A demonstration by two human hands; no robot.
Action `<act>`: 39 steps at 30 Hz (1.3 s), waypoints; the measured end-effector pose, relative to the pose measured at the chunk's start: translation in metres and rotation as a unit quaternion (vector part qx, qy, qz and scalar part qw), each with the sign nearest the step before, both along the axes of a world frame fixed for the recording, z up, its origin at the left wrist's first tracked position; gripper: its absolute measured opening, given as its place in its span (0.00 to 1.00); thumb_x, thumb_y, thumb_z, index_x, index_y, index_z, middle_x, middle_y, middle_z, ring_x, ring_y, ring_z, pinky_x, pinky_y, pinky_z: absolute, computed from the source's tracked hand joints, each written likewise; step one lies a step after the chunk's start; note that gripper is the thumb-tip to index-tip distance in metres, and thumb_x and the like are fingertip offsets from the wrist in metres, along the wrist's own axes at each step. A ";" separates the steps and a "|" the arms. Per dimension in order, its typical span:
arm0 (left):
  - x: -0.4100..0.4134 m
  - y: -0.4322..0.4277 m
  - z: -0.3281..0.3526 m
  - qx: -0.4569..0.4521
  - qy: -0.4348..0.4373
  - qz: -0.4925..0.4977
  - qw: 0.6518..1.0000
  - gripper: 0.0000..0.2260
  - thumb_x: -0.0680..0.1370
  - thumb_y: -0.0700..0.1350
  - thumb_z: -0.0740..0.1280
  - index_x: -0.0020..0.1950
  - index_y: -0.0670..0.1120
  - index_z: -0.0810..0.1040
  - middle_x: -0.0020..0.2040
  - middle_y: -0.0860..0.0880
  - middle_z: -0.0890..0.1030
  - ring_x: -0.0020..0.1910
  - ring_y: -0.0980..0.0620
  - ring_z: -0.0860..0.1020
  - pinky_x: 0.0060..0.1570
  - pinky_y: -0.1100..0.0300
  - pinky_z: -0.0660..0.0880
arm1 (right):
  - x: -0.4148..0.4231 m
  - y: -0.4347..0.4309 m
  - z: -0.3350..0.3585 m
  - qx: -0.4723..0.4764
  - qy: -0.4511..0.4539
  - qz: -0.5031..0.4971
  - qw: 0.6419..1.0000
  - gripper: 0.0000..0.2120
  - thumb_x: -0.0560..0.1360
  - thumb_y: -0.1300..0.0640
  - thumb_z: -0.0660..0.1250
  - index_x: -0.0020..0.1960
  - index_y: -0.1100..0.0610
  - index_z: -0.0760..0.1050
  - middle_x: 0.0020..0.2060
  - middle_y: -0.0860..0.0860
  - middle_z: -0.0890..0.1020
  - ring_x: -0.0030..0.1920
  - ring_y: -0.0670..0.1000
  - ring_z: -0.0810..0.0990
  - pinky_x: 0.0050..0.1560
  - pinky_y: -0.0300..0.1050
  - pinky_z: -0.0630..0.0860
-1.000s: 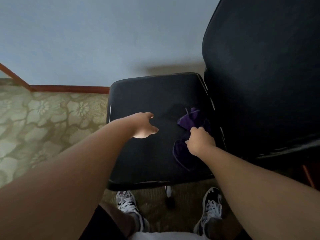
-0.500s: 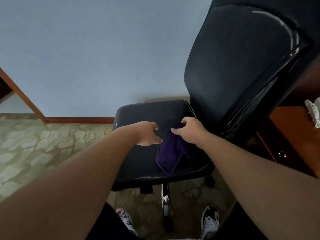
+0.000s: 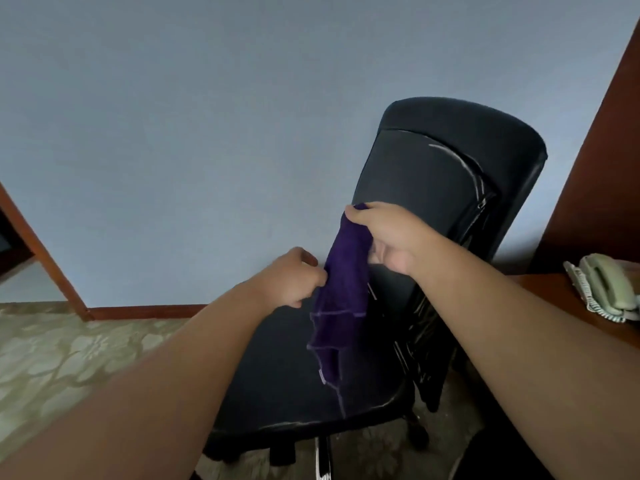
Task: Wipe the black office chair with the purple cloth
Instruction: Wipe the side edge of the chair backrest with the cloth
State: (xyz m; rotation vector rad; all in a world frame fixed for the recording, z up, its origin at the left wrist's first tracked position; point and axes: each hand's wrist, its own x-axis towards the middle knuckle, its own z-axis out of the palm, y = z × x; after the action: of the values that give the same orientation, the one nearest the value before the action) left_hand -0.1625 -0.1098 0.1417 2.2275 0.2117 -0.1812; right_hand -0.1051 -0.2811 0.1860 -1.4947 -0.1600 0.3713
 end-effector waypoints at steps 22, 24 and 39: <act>-0.005 -0.059 0.061 -0.249 -0.147 -0.045 0.956 0.18 0.67 0.53 0.77 0.53 0.47 0.82 0.48 0.46 0.86 0.47 0.46 0.85 0.46 0.54 0.81 | -0.051 -0.052 0.002 0.012 -0.089 0.015 0.996 0.16 0.77 0.43 0.70 0.61 0.50 0.78 0.51 0.50 0.86 0.49 0.51 0.87 0.49 0.55 0.84; -0.005 -0.072 0.060 -0.256 -0.167 -0.014 0.952 0.23 0.64 0.58 0.78 0.54 0.49 0.81 0.46 0.47 0.86 0.45 0.47 0.85 0.43 0.55 0.81 | -0.054 -0.050 -0.002 0.100 -0.079 -0.035 0.991 0.13 0.78 0.48 0.71 0.59 0.53 0.77 0.50 0.52 0.86 0.47 0.51 0.87 0.46 0.55 0.85; 0.026 -0.156 0.059 -0.213 -0.307 0.015 0.927 0.09 0.79 0.56 0.64 0.58 0.60 0.76 0.49 0.57 0.84 0.49 0.57 0.82 0.54 0.50 0.79 | -0.034 -0.126 0.056 -0.136 -0.157 -0.111 0.972 0.22 0.79 0.39 0.61 0.54 0.56 0.83 0.41 0.54 0.87 0.39 0.54 0.87 0.43 0.54 0.85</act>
State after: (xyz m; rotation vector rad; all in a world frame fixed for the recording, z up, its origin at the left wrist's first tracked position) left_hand -0.1365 -0.2654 0.2007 1.7434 -0.1297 0.4497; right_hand -0.1394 -0.4066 0.2425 -1.8181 -0.1952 -0.0286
